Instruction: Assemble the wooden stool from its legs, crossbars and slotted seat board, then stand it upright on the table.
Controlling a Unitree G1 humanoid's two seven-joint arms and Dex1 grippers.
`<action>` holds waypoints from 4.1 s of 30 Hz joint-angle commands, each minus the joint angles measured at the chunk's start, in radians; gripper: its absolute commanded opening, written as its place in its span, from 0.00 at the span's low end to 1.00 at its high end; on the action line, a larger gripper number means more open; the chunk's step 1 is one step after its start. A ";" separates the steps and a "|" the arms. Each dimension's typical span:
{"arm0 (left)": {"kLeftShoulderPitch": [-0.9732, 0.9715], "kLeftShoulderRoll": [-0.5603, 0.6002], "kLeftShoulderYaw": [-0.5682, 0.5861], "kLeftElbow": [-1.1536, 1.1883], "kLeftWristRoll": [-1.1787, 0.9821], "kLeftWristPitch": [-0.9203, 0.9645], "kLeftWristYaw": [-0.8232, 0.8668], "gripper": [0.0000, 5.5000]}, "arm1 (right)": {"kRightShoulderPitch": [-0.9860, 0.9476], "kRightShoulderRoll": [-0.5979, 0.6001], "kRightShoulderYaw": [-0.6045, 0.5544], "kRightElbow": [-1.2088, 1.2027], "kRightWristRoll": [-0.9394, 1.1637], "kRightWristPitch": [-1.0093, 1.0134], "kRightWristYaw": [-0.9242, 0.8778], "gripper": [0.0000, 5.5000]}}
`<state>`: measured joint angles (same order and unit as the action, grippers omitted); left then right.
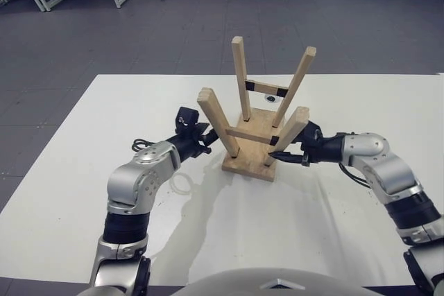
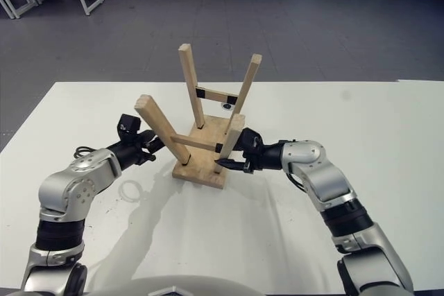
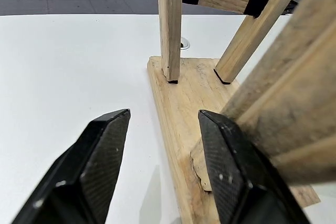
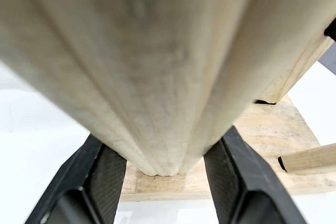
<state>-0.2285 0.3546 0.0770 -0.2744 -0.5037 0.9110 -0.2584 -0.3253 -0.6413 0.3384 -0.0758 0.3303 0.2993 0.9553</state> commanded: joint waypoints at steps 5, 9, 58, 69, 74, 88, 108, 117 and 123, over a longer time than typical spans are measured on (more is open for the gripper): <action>0.007 0.019 0.093 0.025 0.030 0.016 0.057 0.44 | 0.152 0.060 0.134 0.024 -0.139 0.225 -0.201 0.37; -0.057 0.011 0.188 -0.010 -0.003 0.028 0.106 0.44 | 0.090 0.109 0.137 0.072 -0.129 0.285 -0.269 0.37; -0.691 -0.015 0.302 -0.076 -0.620 0.132 0.692 0.44 | 0.083 0.123 0.151 0.095 -0.149 0.284 -0.286 0.37; -0.293 0.088 0.012 -0.004 -0.312 0.054 0.405 0.44 | 0.071 0.120 0.154 0.097 -0.153 0.284 -0.276 0.37; -0.012 0.024 -0.117 0.001 -0.233 0.033 0.354 0.44 | 0.067 0.120 0.153 0.091 -0.154 0.290 -0.273 0.37; -0.508 0.176 0.344 -0.083 -0.848 0.057 0.361 0.44 | 0.083 0.150 0.157 0.120 -0.167 0.247 -0.289 0.37; -0.369 0.398 0.375 -0.194 -1.032 0.003 0.421 0.44 | 0.019 0.091 0.039 0.003 -0.270 0.257 -0.343 0.71; -0.034 0.589 0.315 -0.351 -0.981 0.129 0.022 0.44 | 0.049 0.312 0.125 0.051 -0.343 0.238 -0.442 0.71; 0.038 0.562 0.039 -0.396 -0.695 0.121 -0.059 0.44 | 0.053 0.375 0.115 0.068 -0.357 0.246 -0.466 0.71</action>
<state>-0.1648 0.9574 0.2100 -0.6728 -1.2788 1.0417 -0.3261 -0.2763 -0.2728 0.4648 -0.0094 -0.0174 0.5289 0.4949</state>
